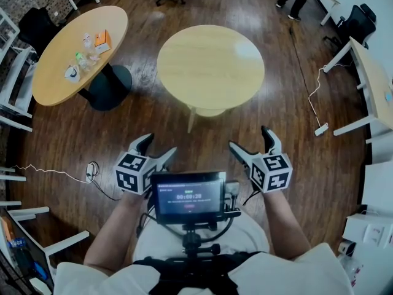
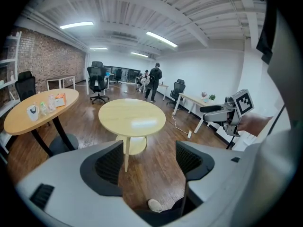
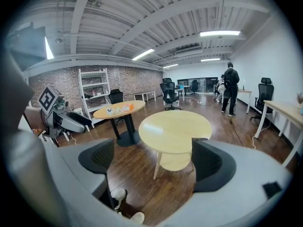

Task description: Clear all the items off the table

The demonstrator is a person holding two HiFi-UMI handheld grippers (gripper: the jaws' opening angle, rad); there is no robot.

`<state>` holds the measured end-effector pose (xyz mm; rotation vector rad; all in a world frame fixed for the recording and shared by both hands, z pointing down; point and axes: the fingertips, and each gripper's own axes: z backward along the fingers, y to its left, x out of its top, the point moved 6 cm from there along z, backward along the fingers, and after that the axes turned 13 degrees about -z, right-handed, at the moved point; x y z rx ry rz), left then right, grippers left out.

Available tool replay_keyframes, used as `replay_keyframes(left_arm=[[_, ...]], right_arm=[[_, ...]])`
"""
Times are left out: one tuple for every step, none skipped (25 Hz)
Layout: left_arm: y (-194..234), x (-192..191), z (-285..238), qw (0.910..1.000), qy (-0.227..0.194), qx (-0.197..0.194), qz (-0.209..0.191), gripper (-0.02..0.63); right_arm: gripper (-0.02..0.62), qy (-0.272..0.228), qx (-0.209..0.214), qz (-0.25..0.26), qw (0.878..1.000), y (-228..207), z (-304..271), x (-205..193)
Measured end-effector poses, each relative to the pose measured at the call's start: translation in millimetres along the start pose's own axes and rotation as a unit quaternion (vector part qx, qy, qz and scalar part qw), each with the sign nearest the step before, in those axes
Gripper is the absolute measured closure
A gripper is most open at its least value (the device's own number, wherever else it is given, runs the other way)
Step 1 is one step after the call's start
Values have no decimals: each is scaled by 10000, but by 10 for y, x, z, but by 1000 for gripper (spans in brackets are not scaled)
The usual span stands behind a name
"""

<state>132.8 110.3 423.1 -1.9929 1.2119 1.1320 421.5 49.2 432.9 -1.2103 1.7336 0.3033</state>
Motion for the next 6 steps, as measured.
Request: replay_keyframes(left_arm=[[8,-4,1,10000,4,6,5,264],[16,-4,-2,10000,7,11,7,264],[23,-3,-7,10000,10,15,7,264],[28,0,-14,10000,13,18,8,264],[33,3,-21,10000,14,19,9,264],[37,7,-28,10000,15,21,11,264]], right_arm=[[72,8,9,6,10000,2,-9,3],[72,16,18,11,10000,2,-20,8],[72,24,27,16,10000,1,-30,15],[72,33,34,21,10000,-2,-39,20],[72,41,42,26,10000,-4,-48,25],[72,50,50,32,10000,-7,-57,30]])
